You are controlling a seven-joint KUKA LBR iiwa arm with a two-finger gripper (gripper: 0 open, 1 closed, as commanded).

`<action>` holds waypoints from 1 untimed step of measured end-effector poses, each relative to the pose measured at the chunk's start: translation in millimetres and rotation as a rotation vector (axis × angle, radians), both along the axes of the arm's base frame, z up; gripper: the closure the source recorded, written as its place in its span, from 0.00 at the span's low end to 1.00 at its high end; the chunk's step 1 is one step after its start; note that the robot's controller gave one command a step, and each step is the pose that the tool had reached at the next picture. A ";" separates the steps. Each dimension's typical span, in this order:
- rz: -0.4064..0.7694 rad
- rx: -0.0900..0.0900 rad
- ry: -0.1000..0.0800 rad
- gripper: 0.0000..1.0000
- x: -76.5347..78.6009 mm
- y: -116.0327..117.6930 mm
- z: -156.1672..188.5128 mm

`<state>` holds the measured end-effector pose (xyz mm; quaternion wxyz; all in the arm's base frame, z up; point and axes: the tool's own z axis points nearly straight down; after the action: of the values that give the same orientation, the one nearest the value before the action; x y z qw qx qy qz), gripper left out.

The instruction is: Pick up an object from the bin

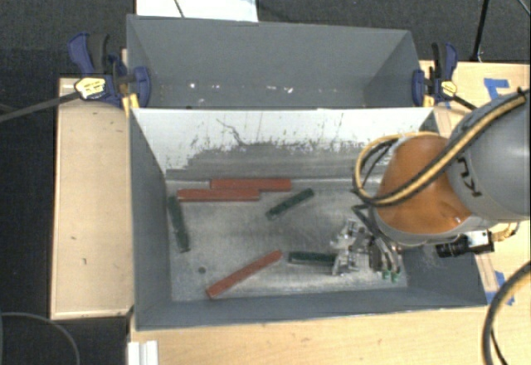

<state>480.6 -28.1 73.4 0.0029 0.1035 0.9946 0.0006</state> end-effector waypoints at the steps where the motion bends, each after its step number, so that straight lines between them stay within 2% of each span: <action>1: 0.001 0.000 0.000 1.00 0.0 0.0 0.0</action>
Offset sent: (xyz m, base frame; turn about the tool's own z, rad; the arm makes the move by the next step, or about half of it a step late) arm 0.0171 -0.0007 0.1256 -0.0099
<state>480.6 -28.1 73.4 0.0029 0.1032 0.9947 0.0006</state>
